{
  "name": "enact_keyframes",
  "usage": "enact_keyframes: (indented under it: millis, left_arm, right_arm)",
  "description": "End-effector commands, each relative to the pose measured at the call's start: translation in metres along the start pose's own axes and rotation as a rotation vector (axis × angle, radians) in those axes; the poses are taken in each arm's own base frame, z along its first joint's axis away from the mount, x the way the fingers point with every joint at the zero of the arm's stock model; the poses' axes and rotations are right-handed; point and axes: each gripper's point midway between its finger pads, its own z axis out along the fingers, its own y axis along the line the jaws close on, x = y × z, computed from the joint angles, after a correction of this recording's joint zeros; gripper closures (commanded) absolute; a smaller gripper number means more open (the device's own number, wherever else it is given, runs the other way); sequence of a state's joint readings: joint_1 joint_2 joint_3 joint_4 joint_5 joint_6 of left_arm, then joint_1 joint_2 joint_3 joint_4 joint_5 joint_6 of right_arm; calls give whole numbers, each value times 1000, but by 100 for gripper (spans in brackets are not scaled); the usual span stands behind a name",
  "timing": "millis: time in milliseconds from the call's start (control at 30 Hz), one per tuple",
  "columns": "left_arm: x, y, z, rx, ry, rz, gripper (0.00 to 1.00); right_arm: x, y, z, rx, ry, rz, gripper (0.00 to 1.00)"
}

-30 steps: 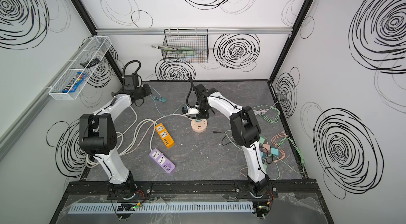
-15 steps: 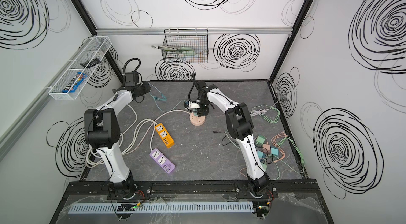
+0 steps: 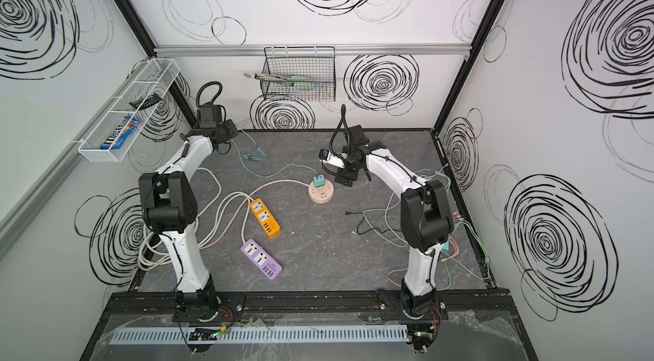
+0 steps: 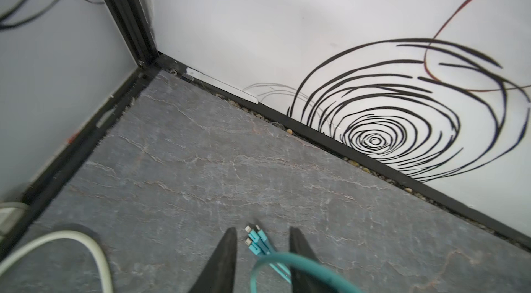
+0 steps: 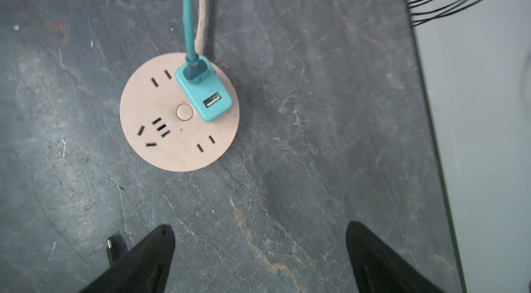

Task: Insert the plug
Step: 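Open the right gripper and lift it off the plugged teal adapter, then grasp the green cable with the right gripper while the left gripper nears the socket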

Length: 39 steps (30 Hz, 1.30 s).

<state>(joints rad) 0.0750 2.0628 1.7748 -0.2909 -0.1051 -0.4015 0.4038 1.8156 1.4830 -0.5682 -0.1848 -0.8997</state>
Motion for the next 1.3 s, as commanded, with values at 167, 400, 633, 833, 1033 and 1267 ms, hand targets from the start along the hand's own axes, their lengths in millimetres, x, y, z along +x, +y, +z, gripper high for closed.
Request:
enact_keyframes:
  millis: [167, 400, 633, 833, 1033, 1267]
  left_arm:
    - [8, 4, -41, -80, -34, 51, 20]
    - [56, -3, -67, 51, 54, 15, 4]
    - [74, -15, -95, 151, 71, -104, 4]
    - [82, -18, -115, 191, 52, -143, 4]
    - [94, -36, -142, 267, 24, -119, 4]
    - [144, -77, -179, 347, 33, -20, 4]
  right_arm:
    - [-22, -31, -75, 382, -343, 365, 3]
    - [23, -51, -120, 533, -440, 883, 3]
    - [75, -29, -118, 536, -397, 1149, 3]
    - [100, 14, -96, 387, -295, 1271, 3]
    - [112, 78, -65, 139, -153, 1344, 4]
    - [122, 136, -40, 3, 23, 1347, 11]
